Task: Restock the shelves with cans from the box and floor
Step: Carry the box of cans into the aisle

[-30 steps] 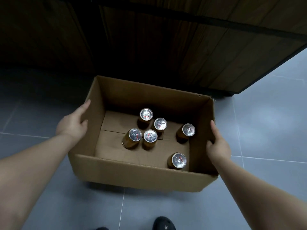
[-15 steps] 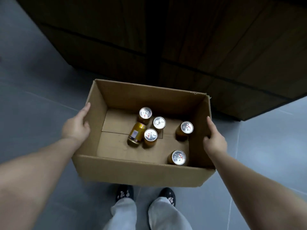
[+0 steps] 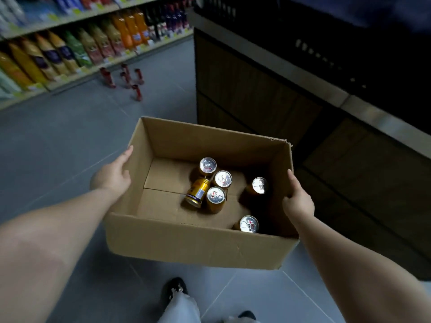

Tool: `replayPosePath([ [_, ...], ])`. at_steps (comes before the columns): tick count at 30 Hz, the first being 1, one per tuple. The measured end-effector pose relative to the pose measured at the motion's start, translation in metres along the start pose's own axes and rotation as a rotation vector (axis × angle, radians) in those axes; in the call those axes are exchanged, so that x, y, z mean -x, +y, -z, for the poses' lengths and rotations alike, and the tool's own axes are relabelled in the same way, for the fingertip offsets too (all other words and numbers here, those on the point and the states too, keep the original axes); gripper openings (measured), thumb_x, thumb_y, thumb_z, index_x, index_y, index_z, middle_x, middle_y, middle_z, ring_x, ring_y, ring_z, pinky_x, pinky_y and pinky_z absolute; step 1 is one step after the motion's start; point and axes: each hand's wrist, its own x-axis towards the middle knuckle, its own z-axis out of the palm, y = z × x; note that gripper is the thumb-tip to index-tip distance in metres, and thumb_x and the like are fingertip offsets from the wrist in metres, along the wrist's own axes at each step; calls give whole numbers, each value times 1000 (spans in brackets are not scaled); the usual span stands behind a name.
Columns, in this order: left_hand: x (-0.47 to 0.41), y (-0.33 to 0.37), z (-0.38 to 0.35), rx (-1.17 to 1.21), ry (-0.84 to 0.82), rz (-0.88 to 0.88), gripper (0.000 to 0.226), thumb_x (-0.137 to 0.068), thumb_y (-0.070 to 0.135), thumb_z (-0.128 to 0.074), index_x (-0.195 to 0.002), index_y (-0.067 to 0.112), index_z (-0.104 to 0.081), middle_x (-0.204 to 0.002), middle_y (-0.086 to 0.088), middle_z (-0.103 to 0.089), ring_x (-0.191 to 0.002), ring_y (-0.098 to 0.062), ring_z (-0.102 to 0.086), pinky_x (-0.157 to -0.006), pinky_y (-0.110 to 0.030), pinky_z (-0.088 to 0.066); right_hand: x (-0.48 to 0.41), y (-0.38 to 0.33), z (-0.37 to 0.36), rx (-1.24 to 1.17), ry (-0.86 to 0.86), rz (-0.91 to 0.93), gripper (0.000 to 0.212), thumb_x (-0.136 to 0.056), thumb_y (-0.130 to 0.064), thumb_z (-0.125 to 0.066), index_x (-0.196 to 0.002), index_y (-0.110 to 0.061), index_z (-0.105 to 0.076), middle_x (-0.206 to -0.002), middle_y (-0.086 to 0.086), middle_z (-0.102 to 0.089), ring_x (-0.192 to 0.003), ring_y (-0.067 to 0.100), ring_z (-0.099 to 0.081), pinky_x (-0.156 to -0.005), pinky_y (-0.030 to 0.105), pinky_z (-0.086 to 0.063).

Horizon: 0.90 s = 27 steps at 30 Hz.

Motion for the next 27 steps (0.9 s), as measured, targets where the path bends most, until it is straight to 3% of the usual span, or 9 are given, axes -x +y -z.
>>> replayPosePath([
  [2,-11,-24,25,13,14,35,61,-94,17,-45,-142,49,-25,-102,-16,-66,-78,-36,-59,-64,-35,-45,1,-43,-8,12,-12,37,85,-84,3,-45,-144,-52,-19,-98,-2,-56,-75,21,-62,-63,38,-54],
  [5,-35,-62,54,36,31,85,63,-94,16,-44,-142,50,-23,-93,-17,-67,-68,-32,-58,-60,-37,-50,0,-101,-26,19,-26,93,85,-84,2,-45,-143,-53,-20,-103,2,-59,-81,24,-63,-72,44,-57],
  [10,-74,-124,93,42,60,163,63,-96,16,-43,-144,49,-19,-67,-14,-59,-54,-28,-53,-44,-32,-40,-15,-195,-62,89,-69,186,84,-86,3,-45,-144,-51,-19,-110,4,-58,-77,19,-59,-67,37,-56],
  [12,-89,-147,105,49,74,202,63,-96,16,-43,-144,48,-18,-75,-12,-61,-53,-27,-52,-41,-29,-37,-24,-232,-77,83,-95,224,83,-87,4,-44,-144,-52,-18,-116,4,-56,-76,17,-59,-63,34,-56],
  [16,-119,-193,121,101,120,287,64,-95,13,-45,-145,46,-20,-113,-14,-64,-58,-25,-54,-47,-31,-42,-48,-307,-114,107,-162,325,82,-89,5,-41,-145,-51,-19,-129,7,-52,-74,17,-60,-54,29,-52],
  [23,-184,-274,141,186,195,481,69,-93,12,-47,-144,50,-19,-95,-7,-55,-70,-30,-60,-64,-46,-56,-100,-447,-206,185,-265,516,80,-90,5,-39,-146,-48,-19,-129,10,-55,-76,20,-62,-56,34,-55],
  [27,-224,-324,158,215,273,586,71,-92,8,-50,-144,47,-21,-109,-15,-63,-77,-28,-61,-67,-40,-54,-124,-535,-259,245,-357,631,81,-90,7,-39,-148,-45,-16,-136,9,-51,-73,17,-57,-53,29,-50],
])
